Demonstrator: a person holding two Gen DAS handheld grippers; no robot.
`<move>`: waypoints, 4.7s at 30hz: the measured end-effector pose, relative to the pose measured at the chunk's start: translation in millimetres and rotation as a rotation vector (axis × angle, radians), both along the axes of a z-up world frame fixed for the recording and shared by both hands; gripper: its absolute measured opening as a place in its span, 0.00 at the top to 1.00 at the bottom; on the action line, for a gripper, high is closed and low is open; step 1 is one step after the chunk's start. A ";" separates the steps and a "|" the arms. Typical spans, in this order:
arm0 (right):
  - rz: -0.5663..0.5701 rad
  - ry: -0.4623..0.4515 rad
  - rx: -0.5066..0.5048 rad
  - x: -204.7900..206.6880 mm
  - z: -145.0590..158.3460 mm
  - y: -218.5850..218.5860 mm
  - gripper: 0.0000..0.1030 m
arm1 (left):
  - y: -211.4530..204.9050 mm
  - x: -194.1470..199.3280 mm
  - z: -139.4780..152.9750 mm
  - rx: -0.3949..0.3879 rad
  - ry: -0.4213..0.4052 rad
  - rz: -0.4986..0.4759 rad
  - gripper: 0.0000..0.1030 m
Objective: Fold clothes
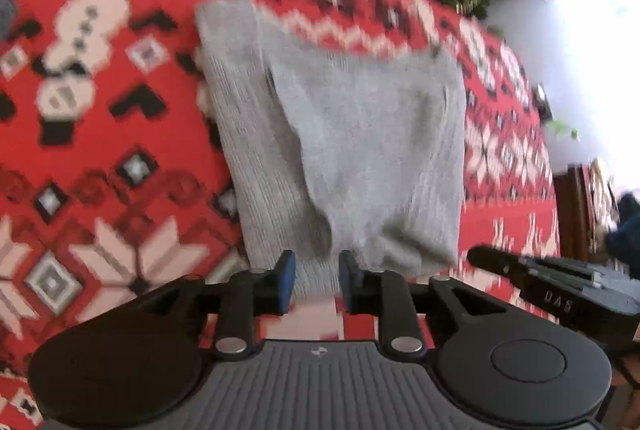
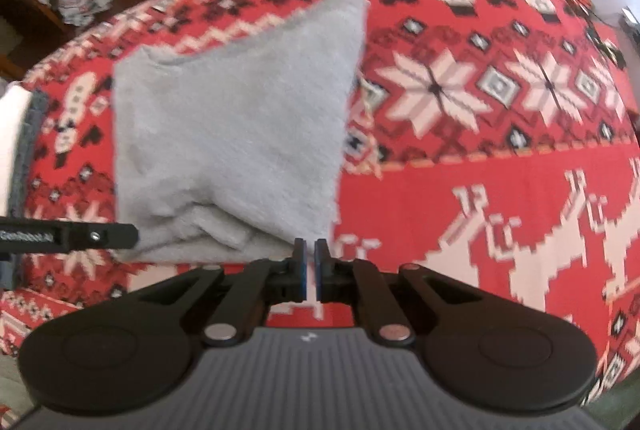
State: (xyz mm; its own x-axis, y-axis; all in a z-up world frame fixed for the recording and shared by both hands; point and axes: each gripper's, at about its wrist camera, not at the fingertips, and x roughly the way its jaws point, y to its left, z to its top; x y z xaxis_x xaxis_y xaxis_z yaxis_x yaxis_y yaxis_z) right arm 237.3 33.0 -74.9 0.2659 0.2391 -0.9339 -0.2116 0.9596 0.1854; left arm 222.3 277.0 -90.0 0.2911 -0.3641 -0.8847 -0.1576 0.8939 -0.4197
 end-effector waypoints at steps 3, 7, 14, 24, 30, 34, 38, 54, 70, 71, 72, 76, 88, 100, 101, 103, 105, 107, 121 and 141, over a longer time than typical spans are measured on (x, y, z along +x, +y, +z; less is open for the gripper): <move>0.002 -0.016 0.024 8.7 5.2 8.4 0.95 | 6.5 18.1 2.0 0.021 -0.041 0.036 0.77; -0.012 -0.019 0.046 20.3 9.1 16.1 0.94 | 15.2 42.3 4.6 0.048 -0.095 0.085 0.76; -0.017 -0.022 0.049 34.4 7.7 18.8 0.94 | 21.0 67.5 8.5 0.115 -0.168 0.117 0.76; -0.033 -0.024 0.039 46.7 6.3 12.5 0.93 | 10.5 69.8 12.6 0.249 -0.228 0.059 0.99; -0.039 -0.044 0.032 63.9 -4.8 13.1 0.94 | 4.1 72.2 8.3 0.318 -0.229 0.020 0.99; -0.076 -0.129 0.034 91.3 -0.5 8.3 0.94 | 0.5 72.8 7.3 0.328 -0.232 0.012 0.99; -0.062 -0.187 0.038 131.4 -1.6 9.1 0.95 | -1.5 72.4 5.4 0.327 -0.218 0.009 0.99; -0.061 -0.164 -0.029 192.1 -41.1 -3.7 1.00 | -3.0 75.4 -1.7 0.327 -0.188 0.015 0.99; 0.018 -0.089 0.036 126.3 -21.5 6.6 0.97 | -5.6 68.7 -1.8 0.344 -0.193 -0.004 0.98; 0.015 -0.075 0.034 118.4 -23.6 6.9 0.97 | -5.3 68.2 -2.3 0.347 -0.193 -0.005 0.98; 0.010 -0.064 0.034 110.1 -24.0 5.7 0.97 | -4.9 67.7 -2.8 0.350 -0.193 -0.006 0.98; 0.009 -0.014 0.030 72.7 -24.9 -3.0 0.97 | -2.7 65.3 -5.9 0.363 -0.193 -0.015 0.98; -0.026 -0.024 0.056 16.0 -18.1 -18.2 0.97 | 1.1 56.6 2.4 0.374 -0.211 -0.009 0.94; 0.008 0.048 0.087 -9.9 -36.2 -16.9 0.97 | -25.5 26.2 30.6 0.228 -0.254 -0.073 0.91; -0.003 0.030 0.107 -12.4 -31.2 -20.5 0.97 | -30.0 25.5 33.3 0.177 -0.263 -0.100 0.91; -0.007 -0.015 0.141 -10.2 -20.8 -21.3 0.97 | -41.4 24.9 36.9 0.088 -0.276 -0.166 0.91; 0.004 -0.057 0.157 -1.7 -14.3 -18.0 0.96 | -60.2 26.5 33.6 0.064 -0.287 -0.258 0.93; 0.013 -0.079 0.150 9.8 -14.7 -13.1 0.96 | -75.5 29.0 24.8 0.069 -0.281 -0.312 0.95; 0.029 -0.026 0.122 0.9 -40.5 -22.4 0.98 | -110.7 34.6 -19.0 0.127 -0.142 -0.456 0.96; -0.055 -0.153 0.144 134.7 -40.4 -34.5 0.98 | -137.4 107.8 -16.7 0.118 -0.247 -0.388 0.96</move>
State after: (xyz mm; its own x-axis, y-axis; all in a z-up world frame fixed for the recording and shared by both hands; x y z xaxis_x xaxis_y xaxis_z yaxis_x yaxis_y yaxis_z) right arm 371.9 -1.5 -115.2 0.4181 0.3481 -0.8390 -0.1962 0.9365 0.2908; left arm 330.1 139.7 -106.7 0.3603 -0.3883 -0.8482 0.2890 0.9110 -0.2942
